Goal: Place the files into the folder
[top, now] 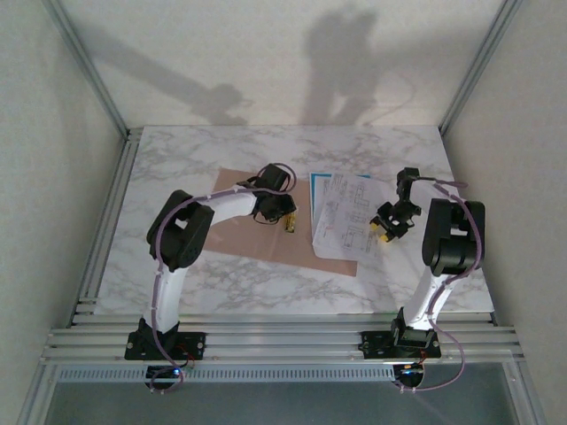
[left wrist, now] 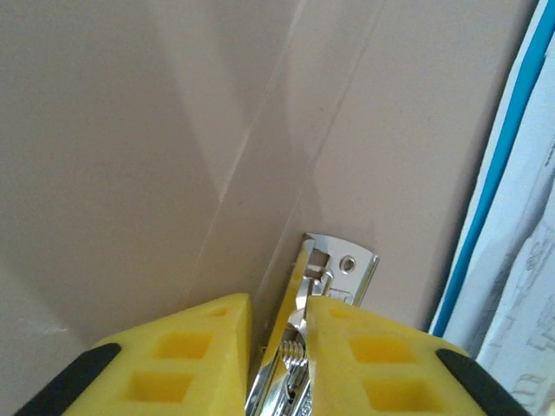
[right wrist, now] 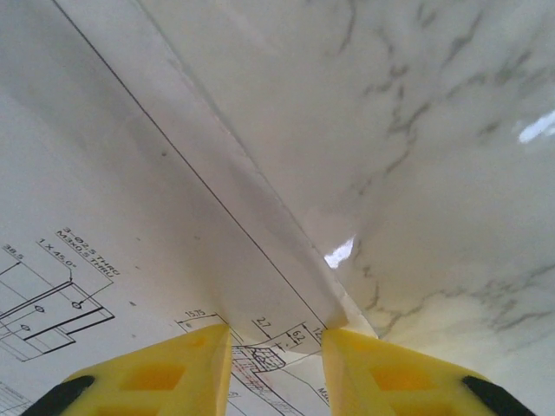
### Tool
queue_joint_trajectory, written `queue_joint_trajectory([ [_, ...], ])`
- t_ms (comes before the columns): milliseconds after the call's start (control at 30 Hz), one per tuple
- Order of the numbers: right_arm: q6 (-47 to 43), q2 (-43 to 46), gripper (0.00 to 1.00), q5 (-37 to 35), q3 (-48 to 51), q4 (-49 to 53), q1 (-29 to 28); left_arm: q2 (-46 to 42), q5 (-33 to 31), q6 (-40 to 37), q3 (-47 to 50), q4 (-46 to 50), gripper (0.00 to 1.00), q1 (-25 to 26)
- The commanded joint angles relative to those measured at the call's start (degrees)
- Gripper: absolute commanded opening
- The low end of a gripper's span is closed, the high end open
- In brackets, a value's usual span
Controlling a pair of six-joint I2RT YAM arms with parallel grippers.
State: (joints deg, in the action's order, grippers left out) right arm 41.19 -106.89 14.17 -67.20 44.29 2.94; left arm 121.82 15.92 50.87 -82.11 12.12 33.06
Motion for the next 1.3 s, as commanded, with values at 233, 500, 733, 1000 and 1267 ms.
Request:
queue_joint_trajectory([
  [233,4.6,4.5,0.34,1.6,2.2,2.9,-0.6,-2.4,2.6,11.5,6.0,-4.3,0.17,0.9],
  [500,2.8,7.3,0.42,1.4,1.0,4.4,-0.6,-6.1,3.9,17.0,12.4,-7.5,0.17,0.9],
  [733,1.4,8.8,0.44,0.8,0.9,4.3,-0.6,-5.3,3.4,15.9,9.6,-6.6,0.18,0.7],
  [1000,0.4,9.9,0.43,2.0,0.9,2.5,-0.9,-9.1,-2.7,8.4,3.7,1.8,0.52,1.0],
  [1267,0.9,6.7,0.29,3.8,1.2,0.0,-1.5,-4.4,2.4,-0.9,-5.5,1.8,0.49,4.3],
])
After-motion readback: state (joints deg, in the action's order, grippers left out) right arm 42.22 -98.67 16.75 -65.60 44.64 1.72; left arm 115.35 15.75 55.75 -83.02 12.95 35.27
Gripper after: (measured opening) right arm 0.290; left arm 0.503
